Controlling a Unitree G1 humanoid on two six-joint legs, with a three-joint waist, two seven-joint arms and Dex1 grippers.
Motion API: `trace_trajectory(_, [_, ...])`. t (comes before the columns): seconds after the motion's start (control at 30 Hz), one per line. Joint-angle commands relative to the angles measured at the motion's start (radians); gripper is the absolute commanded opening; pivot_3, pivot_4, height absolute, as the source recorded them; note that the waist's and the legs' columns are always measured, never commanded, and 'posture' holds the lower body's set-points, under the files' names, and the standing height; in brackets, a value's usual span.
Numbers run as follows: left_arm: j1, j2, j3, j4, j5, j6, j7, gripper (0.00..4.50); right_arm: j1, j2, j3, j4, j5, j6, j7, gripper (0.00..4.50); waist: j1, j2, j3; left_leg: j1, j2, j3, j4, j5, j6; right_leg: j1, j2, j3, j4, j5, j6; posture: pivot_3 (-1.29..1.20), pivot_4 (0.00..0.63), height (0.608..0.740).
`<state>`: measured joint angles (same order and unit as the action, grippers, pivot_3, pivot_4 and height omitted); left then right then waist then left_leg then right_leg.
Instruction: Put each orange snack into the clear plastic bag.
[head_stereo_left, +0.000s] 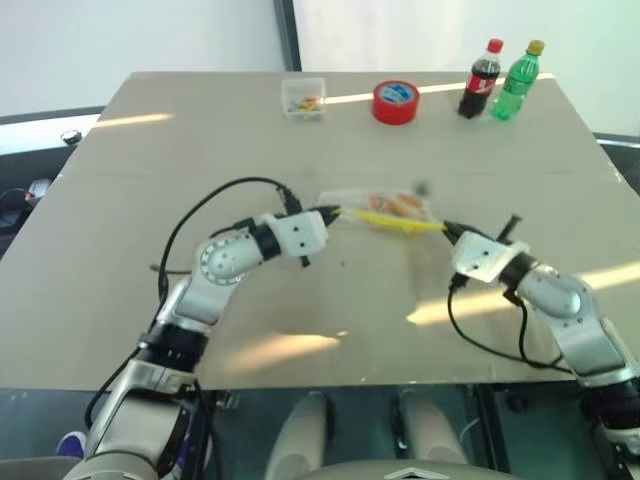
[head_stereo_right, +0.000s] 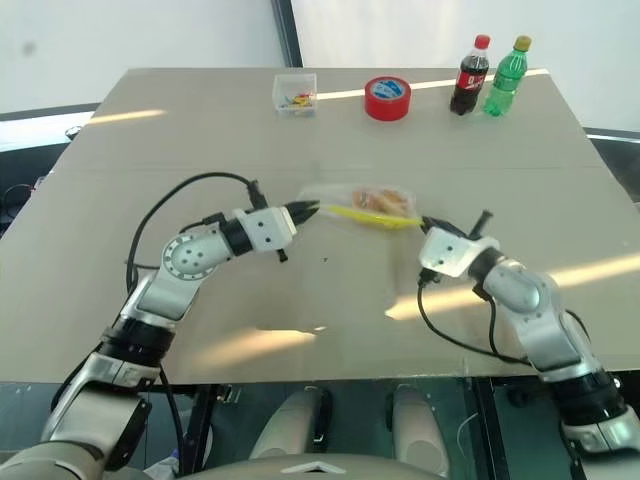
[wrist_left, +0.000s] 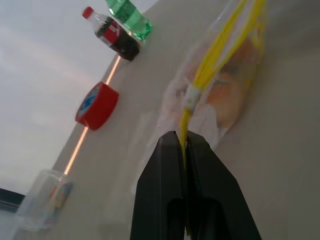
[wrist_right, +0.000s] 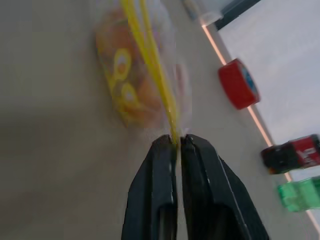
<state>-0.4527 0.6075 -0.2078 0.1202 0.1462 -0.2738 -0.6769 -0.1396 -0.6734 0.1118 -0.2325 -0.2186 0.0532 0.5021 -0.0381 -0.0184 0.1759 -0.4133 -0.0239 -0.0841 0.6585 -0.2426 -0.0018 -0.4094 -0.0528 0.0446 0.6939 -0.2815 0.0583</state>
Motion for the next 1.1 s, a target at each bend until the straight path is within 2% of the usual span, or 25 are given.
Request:
trace_trajectory(0.03, [-0.015, 0.002, 0.013, -0.065, -0.02, 0.024, -0.027, 0.0, 0.046, -0.046, -0.078, -0.145, 0.109, 0.109, 0.112, 2.07, 0.001, 0.0, 0.0, 0.0, 0.0, -0.001, 0.001, 0.0, 0.0, 0.0, 0.0, 0.0, 0.001, 0.0, 0.0, 0.0, 0.15, 0.74])
trace_trajectory(0.07, [-0.022, -0.003, 0.016, -0.066, -0.021, 0.039, -0.029, 0.0, 0.052, -0.058, -0.097, -0.17, 0.13, 0.122, 0.132, 2.64, 0.002, 0.0, 0.0, 0.0, 0.0, -0.002, 0.003, 0.0, 0.0, 0.001, 0.001, -0.001, 0.002, 0.0, 0.0, 0.0, 0.15, 0.74])
trace_trajectory(0.2, [-0.05, -0.016, 0.016, -0.071, -0.023, 0.079, -0.037, 0.0, -0.024, -0.048, -0.106, -0.288, 0.214, 0.212, 0.174, 2.64, -0.003, 0.0, 0.0, 0.001, 0.0, -0.003, 0.008, 0.0, 0.0, 0.005, 0.001, -0.003, 0.001, 0.0, 0.0, 0.0, 0.15, 0.74])
trace_trajectory(0.33, [-0.087, -0.032, 0.004, -0.091, -0.027, 0.127, -0.06, 0.0, -0.218, 0.066, 0.092, -0.285, 0.186, 0.279, 0.199, 2.64, -0.005, 0.0, 0.0, 0.001, 0.001, -0.004, 0.009, 0.0, 0.0, 0.006, 0.003, -0.004, 0.001, 0.0, 0.0, 0.0, 0.15, 0.74])
trace_trajectory(0.5, [-0.114, -0.041, 0.0, -0.114, -0.012, 0.161, -0.076, 0.0, -0.366, 0.162, 0.221, -0.145, 0.099, 0.26, 0.184, 2.64, 0.007, 0.0, 0.0, -0.001, 0.0, -0.006, 0.01, 0.0, 0.0, 0.005, 0.002, -0.006, 0.0, 0.0, 0.0, 0.0, 0.15, 0.74])
trace_trajectory(0.87, [-0.1, -0.035, 0.002, -0.177, 0.02, 0.209, -0.075, 0.0, -0.477, 0.227, 0.252, 0.008, 0.034, 0.166, 0.169, 2.64, 0.001, 0.0, 0.0, -0.001, -0.001, -0.005, 0.01, 0.001, -0.002, 0.004, 0.001, -0.005, 0.0, 0.0, 0.0, 0.0, 0.15, 0.74])
trace_trajectory(0.97, [-0.097, -0.03, 0.003, -0.186, 0.028, 0.208, -0.077, 0.0, -0.483, 0.238, 0.258, 0.017, 0.026, 0.148, 0.175, 1.82, -0.001, 0.0, 0.0, -0.001, -0.001, -0.005, 0.01, 0.001, -0.002, 0.004, 0.001, -0.005, 0.0, 0.0, 0.0, 0.0, 0.15, 0.74])
trace_trajectory(1.1, [-0.097, -0.024, -0.002, -0.19, 0.049, 0.192, -0.07, 0.0, -0.487, 0.251, 0.263, 0.023, 0.016, 0.138, 0.18, 1.82, -0.001, 0.0, 0.0, -0.001, -0.001, -0.005, 0.01, 0.001, -0.001, 0.004, 0.001, -0.005, 0.001, 0.0, 0.0, 0.0, 0.15, 0.74])
